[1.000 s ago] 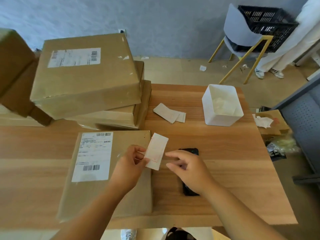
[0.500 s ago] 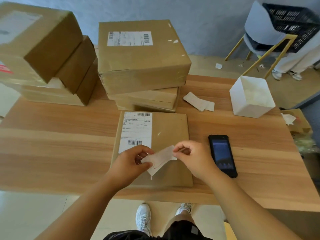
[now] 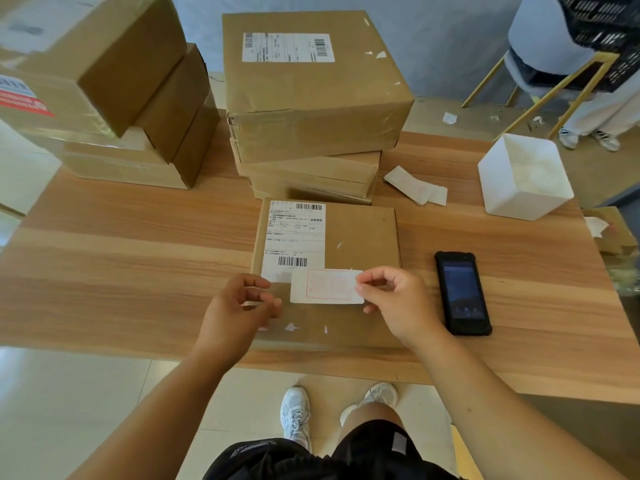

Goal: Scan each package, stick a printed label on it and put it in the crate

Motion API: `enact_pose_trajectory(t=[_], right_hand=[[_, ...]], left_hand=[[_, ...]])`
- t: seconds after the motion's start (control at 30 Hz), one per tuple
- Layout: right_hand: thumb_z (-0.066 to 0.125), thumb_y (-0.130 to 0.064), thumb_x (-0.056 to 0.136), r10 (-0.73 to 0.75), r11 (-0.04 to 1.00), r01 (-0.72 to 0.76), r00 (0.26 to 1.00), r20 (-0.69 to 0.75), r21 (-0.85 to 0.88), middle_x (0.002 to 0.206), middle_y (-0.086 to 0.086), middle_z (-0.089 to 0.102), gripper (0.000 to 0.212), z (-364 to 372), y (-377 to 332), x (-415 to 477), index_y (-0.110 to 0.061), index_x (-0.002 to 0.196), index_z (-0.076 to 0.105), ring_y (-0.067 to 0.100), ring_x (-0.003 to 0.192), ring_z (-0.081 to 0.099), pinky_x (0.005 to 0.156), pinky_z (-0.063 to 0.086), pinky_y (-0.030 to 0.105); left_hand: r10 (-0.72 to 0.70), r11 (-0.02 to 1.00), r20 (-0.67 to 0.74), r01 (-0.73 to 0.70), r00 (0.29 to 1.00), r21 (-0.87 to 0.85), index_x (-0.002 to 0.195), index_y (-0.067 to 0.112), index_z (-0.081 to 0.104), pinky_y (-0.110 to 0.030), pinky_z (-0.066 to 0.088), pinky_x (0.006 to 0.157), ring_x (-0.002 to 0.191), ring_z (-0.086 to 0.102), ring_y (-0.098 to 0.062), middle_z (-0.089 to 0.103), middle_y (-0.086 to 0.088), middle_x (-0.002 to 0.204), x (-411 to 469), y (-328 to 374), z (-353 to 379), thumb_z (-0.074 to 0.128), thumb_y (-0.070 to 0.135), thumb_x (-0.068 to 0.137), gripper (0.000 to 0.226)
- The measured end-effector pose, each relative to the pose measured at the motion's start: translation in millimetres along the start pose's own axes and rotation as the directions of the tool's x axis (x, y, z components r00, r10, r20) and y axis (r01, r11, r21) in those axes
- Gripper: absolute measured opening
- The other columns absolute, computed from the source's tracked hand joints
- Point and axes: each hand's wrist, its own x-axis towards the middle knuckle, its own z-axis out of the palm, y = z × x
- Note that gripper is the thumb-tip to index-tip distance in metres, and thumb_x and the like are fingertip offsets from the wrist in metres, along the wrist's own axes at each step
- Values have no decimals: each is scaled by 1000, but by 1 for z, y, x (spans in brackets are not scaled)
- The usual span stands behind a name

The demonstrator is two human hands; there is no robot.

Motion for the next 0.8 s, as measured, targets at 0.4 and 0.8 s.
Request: enact_pose_trajectory(t=[0.4,0.8], right_hand=[[68,0,84,68,997,-64,990,122,-35,75,1,65,18,41,13,-8,-17,78,66,2,45,56,49,47,15],[72,-14,82,-57,912,94,993,103,-399,80,-12,58,17,61,26,-7,-28,80,62,-4,60,54,56,42,7]], left_hand=[[-37,987,-121,55,992,151,88,29,58,-37,55,66,71,67,-20,70,1,81,-4,-11,-11,70,17,80,19],[111,904,-101,-59,989,423,81,32,55,-14,44,52,63,59,-3,63,10,72,-1,-21,-14,67,13,80,22]])
